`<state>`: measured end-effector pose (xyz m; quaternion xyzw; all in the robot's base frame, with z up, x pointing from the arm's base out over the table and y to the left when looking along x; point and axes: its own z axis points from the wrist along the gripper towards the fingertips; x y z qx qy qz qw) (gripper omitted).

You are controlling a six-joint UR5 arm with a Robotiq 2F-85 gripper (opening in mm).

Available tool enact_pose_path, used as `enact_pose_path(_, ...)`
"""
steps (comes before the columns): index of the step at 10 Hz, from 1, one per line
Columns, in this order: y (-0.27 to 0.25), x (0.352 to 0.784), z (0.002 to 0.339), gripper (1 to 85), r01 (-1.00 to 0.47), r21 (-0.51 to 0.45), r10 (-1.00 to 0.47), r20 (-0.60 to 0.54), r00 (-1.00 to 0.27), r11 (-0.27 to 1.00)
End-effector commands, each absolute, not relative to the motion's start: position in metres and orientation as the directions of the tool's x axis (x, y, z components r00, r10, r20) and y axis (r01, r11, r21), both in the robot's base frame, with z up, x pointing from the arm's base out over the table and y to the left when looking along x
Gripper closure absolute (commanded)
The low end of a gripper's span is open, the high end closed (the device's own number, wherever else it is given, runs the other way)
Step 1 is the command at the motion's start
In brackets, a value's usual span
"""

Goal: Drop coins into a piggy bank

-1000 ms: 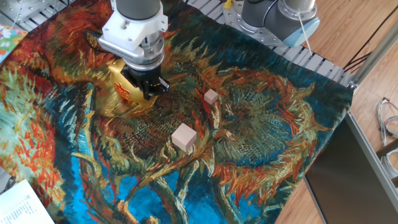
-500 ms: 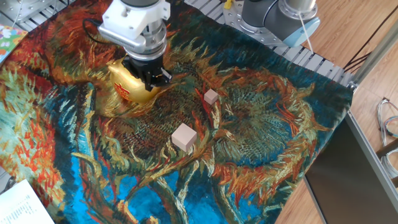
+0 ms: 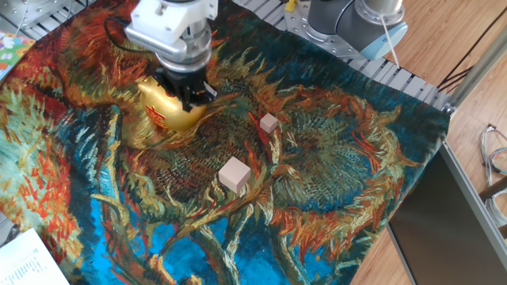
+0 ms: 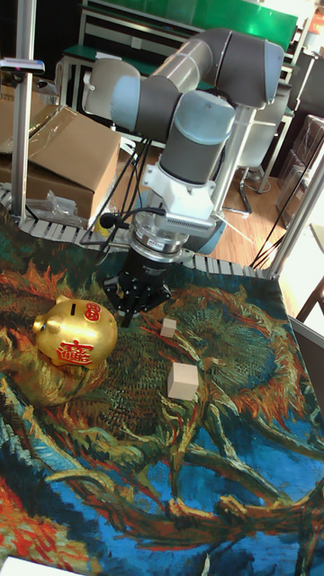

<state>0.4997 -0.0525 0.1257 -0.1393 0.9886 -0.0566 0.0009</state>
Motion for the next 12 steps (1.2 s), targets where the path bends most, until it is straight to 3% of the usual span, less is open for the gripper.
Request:
enact_pose_path(1, -0.081, 0.486, 0.137, 84.3, -0.301, -0.099, -0.298, 0.042, -0.954, 0.948)
enact_pose_path(4, -0.073, 0.486, 0.136, 84.3, -0.266, -0.035, -0.266, 0.004, -0.964, 0.963)
enact_pose_path(7, -0.081, 0.487, 0.136, 84.3, -0.259, -0.064, -0.259, 0.007, -0.966, 0.964)
enact_pose_path(10, -0.066, 0.485, 0.136, 84.3, -0.193, -0.005, -0.193, 0.002, -0.981, 0.981)
enact_pose_path(12, -0.070, 0.485, 0.136, 84.3, -0.169, -0.021, -0.169, 0.001, -0.986, 0.985)
